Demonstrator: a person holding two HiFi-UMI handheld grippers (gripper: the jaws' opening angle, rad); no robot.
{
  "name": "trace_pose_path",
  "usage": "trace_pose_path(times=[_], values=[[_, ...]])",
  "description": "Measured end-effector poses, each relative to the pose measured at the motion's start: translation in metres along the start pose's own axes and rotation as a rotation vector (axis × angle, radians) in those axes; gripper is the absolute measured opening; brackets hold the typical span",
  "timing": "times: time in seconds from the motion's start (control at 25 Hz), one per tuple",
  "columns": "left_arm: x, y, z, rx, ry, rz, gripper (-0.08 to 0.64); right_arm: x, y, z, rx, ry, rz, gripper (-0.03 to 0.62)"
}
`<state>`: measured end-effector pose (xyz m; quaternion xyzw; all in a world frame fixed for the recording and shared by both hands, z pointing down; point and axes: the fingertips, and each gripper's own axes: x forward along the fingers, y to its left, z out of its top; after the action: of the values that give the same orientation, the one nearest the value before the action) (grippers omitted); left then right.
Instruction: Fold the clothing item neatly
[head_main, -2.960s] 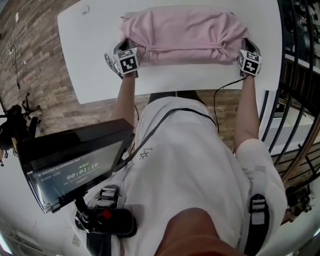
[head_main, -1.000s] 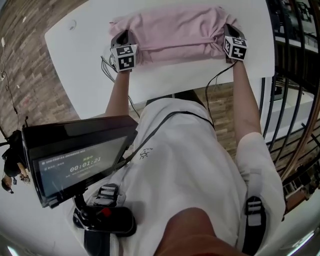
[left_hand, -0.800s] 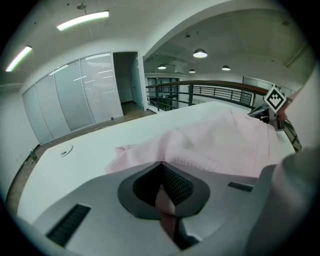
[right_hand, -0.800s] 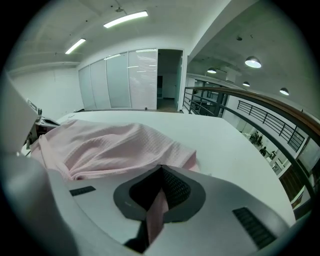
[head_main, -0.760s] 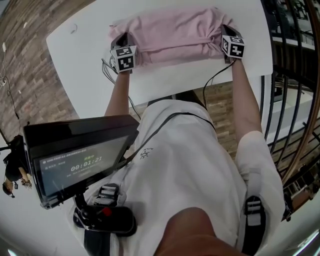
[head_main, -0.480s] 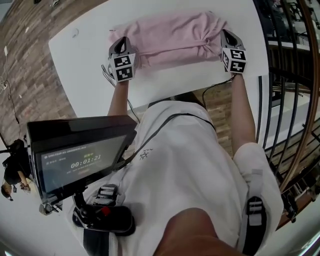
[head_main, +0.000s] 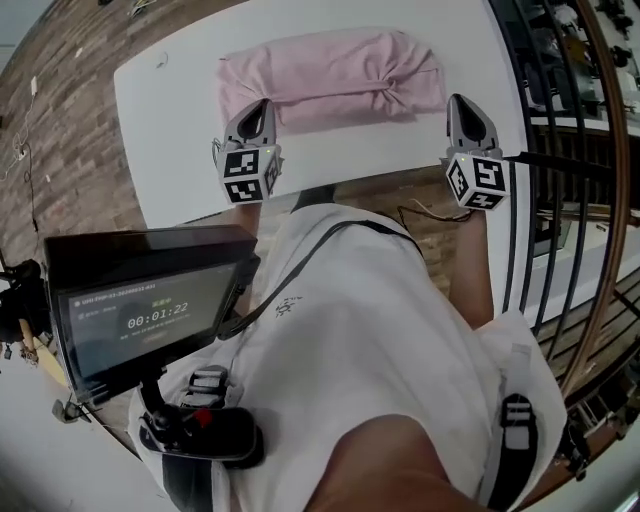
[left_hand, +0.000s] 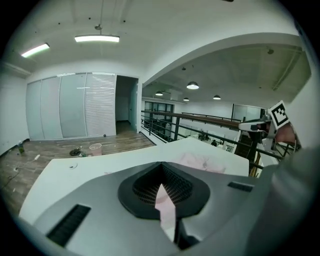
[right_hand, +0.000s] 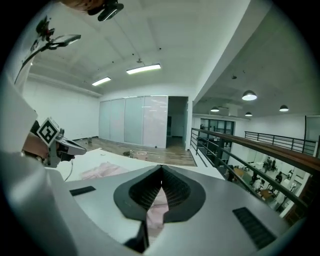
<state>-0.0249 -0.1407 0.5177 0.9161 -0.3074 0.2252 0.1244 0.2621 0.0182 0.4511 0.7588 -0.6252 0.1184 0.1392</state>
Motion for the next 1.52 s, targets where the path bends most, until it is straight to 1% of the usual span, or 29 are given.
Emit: trace_pose_path(times=[0.12,0.24,0.36,0.52,0.56,0.64,0.72,0.76,0.8,0.92,1.0,1.08,1.16,1.24,1.32,1.44,1.52], values=[[-0.003,-0.011,0.000,-0.003,0.003,-0.020,0.002,0.005,0.037,-0.008,0.018,0.016,0.093,0.003],[-0.001,-0.025,-0.009,-0.001,0.029,-0.056,0.002,0.014,0.069,-0.025,0.008,0.049,0.171,0.003],[-0.001,-0.034,-0.023,-0.006,0.058,-0.071,0.002,0.017,0.084,-0.036,0.024,0.065,0.206,0.003],[-0.011,-0.039,-0.036,-0.066,0.073,-0.072,0.002,0.013,0.094,-0.048,0.036,0.091,0.241,0.003],[-0.013,-0.042,-0.038,-0.072,0.076,-0.077,0.002,0.008,0.094,-0.049,0.042,0.096,0.239,0.003],[-0.012,-0.048,-0.036,-0.063,0.075,-0.095,0.003,-0.001,0.085,-0.048,0.062,0.094,0.206,0.003],[0.000,-0.047,-0.018,-0.036,0.060,-0.108,0.002,0.005,0.071,-0.038,0.087,0.066,0.166,0.003],[0.010,-0.043,-0.005,-0.024,0.051,-0.104,0.002,0.015,0.063,-0.029,0.093,0.049,0.163,0.003],[0.022,-0.040,0.009,-0.015,0.040,-0.093,0.002,0.030,0.055,-0.017,0.090,0.030,0.177,0.003],[0.066,-0.033,0.045,0.012,0.025,-0.049,0.002,0.083,0.028,0.015,0.050,-0.009,0.261,0.003],[0.099,-0.037,0.062,0.008,0.053,-0.024,0.002,0.118,0.002,0.024,0.045,0.005,0.312,0.003],[0.139,-0.044,0.088,-0.012,0.074,0.006,0.002,0.156,-0.036,0.031,0.049,0.027,0.361,0.003],[0.167,-0.046,0.107,-0.011,0.058,0.039,0.002,0.185,-0.059,0.029,0.052,0.030,0.399,0.003],[0.169,-0.044,0.111,0.015,0.029,0.061,0.003,0.194,-0.058,0.014,0.052,0.030,0.421,0.003],[0.156,-0.044,0.107,0.027,0.013,0.065,0.002,0.185,-0.044,0.000,0.049,0.036,0.432,0.003],[0.132,-0.048,0.094,0.013,0.015,0.058,0.002,0.165,-0.022,-0.010,0.051,0.047,0.442,0.003],[0.117,-0.052,0.083,0.017,0.024,0.047,0.002,0.150,-0.008,-0.013,0.051,0.051,0.443,0.003]])
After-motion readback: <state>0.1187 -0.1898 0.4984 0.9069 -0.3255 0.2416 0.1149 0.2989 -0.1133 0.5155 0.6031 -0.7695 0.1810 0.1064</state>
